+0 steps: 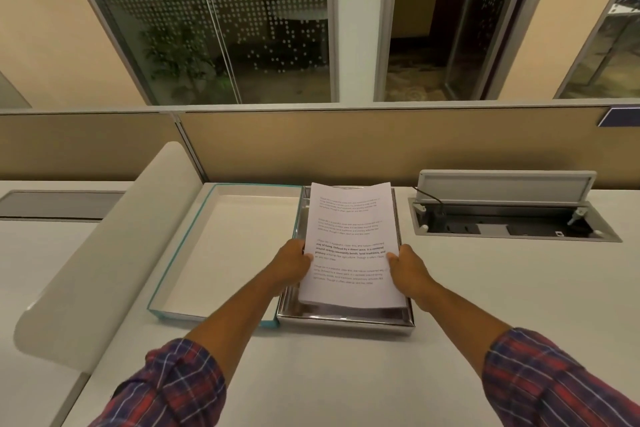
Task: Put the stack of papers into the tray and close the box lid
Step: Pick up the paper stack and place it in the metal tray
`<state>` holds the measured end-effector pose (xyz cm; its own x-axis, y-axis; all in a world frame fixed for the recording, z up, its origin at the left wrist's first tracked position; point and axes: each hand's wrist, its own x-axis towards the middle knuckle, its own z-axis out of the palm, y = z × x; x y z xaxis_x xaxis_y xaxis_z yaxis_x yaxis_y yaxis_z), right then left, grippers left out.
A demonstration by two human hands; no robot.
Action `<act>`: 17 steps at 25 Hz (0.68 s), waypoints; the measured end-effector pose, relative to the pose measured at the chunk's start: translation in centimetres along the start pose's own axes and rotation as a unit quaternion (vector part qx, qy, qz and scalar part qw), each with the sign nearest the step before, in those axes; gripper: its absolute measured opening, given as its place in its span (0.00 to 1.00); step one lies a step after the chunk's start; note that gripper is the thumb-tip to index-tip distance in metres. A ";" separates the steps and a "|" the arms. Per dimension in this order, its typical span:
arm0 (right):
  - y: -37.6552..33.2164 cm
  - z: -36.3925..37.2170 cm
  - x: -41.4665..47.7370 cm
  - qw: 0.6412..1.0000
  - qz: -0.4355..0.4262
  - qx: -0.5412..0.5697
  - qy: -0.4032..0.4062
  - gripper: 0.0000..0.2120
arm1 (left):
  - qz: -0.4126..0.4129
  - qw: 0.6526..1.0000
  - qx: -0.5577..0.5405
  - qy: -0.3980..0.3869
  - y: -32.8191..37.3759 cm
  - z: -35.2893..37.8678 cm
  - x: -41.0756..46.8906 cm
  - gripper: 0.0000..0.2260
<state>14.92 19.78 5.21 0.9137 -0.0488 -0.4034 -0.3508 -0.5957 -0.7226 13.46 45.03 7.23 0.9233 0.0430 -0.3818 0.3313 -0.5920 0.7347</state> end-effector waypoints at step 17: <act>-0.1 3.5 4.5 0.988 0.050 -0.142 -0.042 0.18 | -0.055 0.993 0.091 0.041 -1.3 3.2 3.9 0.15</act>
<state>18.36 22.40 1.54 0.8530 -0.0591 -0.5185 -0.3559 -0.7926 -0.4951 15.99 43.39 3.03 0.8984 0.1767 -0.4020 0.3978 -0.7152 0.5747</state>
